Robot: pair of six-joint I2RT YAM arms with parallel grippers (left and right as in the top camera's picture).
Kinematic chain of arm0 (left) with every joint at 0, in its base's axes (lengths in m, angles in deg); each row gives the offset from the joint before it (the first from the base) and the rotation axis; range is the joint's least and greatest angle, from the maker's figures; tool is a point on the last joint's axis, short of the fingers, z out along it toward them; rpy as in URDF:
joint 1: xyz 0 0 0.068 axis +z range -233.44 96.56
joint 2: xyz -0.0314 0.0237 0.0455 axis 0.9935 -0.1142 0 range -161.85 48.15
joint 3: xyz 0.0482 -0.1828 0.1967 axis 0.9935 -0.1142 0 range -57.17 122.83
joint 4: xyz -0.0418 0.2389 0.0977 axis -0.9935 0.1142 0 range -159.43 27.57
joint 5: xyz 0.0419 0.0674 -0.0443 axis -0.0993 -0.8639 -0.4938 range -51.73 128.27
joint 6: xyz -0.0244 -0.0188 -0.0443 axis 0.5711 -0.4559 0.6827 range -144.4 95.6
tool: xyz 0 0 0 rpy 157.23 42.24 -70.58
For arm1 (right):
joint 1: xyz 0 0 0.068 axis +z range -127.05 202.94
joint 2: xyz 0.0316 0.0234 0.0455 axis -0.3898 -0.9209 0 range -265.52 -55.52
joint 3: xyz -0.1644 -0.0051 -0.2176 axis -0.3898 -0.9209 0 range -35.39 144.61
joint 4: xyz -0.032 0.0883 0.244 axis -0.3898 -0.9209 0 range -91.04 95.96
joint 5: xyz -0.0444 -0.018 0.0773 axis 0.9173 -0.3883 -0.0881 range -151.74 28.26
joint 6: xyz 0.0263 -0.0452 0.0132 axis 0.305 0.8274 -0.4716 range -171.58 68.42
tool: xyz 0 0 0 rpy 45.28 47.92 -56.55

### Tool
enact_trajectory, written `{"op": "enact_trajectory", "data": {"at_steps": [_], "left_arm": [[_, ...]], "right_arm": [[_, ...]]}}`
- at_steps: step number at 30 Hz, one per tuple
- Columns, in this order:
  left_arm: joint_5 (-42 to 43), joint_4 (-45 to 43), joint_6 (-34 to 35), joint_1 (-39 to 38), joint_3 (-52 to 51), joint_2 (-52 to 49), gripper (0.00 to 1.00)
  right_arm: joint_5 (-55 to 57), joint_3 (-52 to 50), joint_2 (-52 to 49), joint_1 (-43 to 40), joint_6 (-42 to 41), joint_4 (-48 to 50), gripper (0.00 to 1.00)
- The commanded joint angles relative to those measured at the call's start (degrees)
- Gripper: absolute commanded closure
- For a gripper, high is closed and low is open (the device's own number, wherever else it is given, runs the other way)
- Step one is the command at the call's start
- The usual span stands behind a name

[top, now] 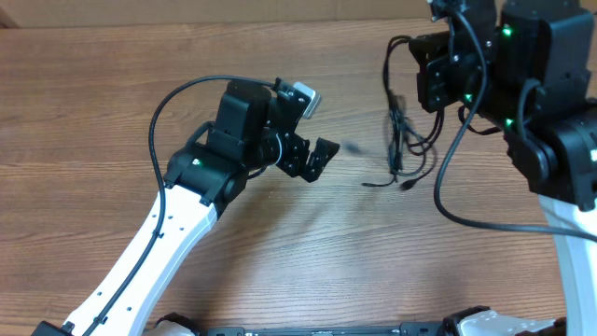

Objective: Untangle cables

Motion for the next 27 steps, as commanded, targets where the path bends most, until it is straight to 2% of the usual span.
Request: {"op": "enact_trajectory", "data": {"at_steps": [1,9,15,20,23,27], "left_arm": [[8.9,-0.8,1.4,0.2,4.1,1.4,0.00],[8.8,0.9,-0.8,0.2,4.5,1.4,0.00],[8.7,3.7,-3.3,-0.8,4.4,0.5,0.00],[3.9,6.8,-4.2,-4.4,4.3,-3.9,0.00],[2.5,10.7,-14.6,-6.6,4.3,-7.5,0.00],[-4.6,12.9,-23.5,-7.8,4.3,-12.0,0.01]], "right_arm": [[0.9,0.6,-0.7,-0.3,0.5,0.2,0.00],[5.2,2.1,0.1,-0.2,0.8,2.7,0.00],[15.0,3.9,4.6,-1.9,-9.8,2.9,0.00],[15.3,3.9,6.8,-4.5,-10.3,0.7,0.00],[15.3,3.9,7.4,-5.3,-10.3,-0.9,0.00],[15.2,3.9,7.4,-5.3,-10.3,-3.9,0.00]]}}
